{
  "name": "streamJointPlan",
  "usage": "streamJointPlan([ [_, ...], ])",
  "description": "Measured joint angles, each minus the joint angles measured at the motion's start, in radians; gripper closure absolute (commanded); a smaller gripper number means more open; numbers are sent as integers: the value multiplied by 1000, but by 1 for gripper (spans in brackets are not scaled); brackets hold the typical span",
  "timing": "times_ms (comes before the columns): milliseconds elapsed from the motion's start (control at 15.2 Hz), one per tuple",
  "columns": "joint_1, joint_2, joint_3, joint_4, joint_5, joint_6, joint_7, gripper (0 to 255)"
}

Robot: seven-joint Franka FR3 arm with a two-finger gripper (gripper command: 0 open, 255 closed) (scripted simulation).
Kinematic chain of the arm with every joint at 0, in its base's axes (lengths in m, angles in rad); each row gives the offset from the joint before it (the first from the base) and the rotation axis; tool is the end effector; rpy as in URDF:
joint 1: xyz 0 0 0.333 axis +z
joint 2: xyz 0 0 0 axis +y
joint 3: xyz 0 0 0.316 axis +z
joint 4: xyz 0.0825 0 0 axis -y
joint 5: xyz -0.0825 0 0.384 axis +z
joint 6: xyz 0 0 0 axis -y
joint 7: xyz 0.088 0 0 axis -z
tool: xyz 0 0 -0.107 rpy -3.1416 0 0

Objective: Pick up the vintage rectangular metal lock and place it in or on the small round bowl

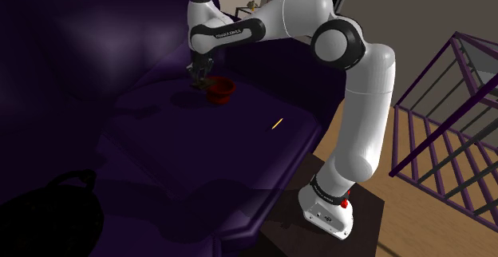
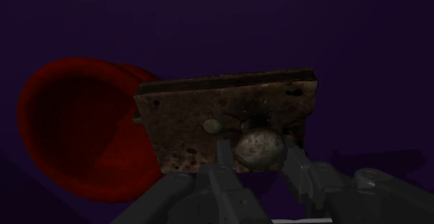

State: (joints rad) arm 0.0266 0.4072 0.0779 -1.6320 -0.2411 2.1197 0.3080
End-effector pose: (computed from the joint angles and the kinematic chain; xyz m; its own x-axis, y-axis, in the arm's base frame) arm 0.6756 0.0538 0.3927 0.9888 -0.0831 0.1240 -0.1017 -0.9830 0.1527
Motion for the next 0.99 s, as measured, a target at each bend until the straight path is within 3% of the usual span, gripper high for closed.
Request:
streamJointPlan([
  [330,-29,-2,-8,45,14,-39,-52,255],
  [660,-101,21,-31,98,36,-51,-157,255],
  [990,-173,84,-52,217,60,-90,-266,255],
])
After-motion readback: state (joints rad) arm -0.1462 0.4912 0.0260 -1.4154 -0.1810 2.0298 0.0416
